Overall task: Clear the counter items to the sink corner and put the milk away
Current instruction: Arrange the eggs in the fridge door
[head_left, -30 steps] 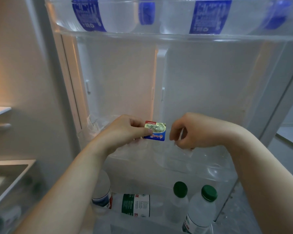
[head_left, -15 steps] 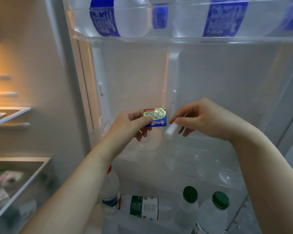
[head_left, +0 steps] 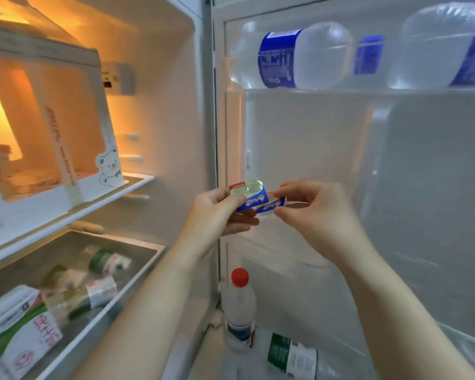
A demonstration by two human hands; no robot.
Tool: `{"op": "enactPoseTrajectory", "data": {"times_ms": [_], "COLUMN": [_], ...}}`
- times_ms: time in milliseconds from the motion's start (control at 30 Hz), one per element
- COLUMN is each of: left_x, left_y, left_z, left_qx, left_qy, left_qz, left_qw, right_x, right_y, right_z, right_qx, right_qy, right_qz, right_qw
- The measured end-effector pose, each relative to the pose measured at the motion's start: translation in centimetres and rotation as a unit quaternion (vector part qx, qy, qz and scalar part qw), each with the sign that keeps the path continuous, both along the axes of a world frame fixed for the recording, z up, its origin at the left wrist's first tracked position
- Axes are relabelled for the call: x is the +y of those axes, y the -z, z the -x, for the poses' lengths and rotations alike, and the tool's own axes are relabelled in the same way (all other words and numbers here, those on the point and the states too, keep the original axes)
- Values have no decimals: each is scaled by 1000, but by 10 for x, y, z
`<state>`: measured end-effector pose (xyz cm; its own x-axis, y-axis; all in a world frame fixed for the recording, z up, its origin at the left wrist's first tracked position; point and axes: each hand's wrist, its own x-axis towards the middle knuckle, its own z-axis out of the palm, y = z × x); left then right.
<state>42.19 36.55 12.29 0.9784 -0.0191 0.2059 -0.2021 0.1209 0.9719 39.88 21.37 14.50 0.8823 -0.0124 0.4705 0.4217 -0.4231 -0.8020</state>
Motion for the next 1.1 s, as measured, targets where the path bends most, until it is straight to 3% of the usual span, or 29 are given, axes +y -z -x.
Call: {"op": "enactPoseTrajectory", "data": {"times_ms": [233,400,533,800,1100], "left_x": [39,66,72,65,24], "left_y": [6,21,35,68,127], "left_z": [23,55,90,201,334], "left_qx": [39,32,45,75,199], "left_qy": [-65,-173,-265,-422,-572], "left_qz": [75,81,68,39,10], "left_qw": [994,981,961,903,796], "right_x": [52,78,89,123,130], "right_y": [18,28,39,78,132], "right_z": [-9,-3,5,57,159], "right_qx": [26,72,135,229,290], "right_qy": [-107,-166,-261,-449,-617], "right_qz": [-91,-52,-47,-14,126], "right_qw": [990,982,955,863,721]}}
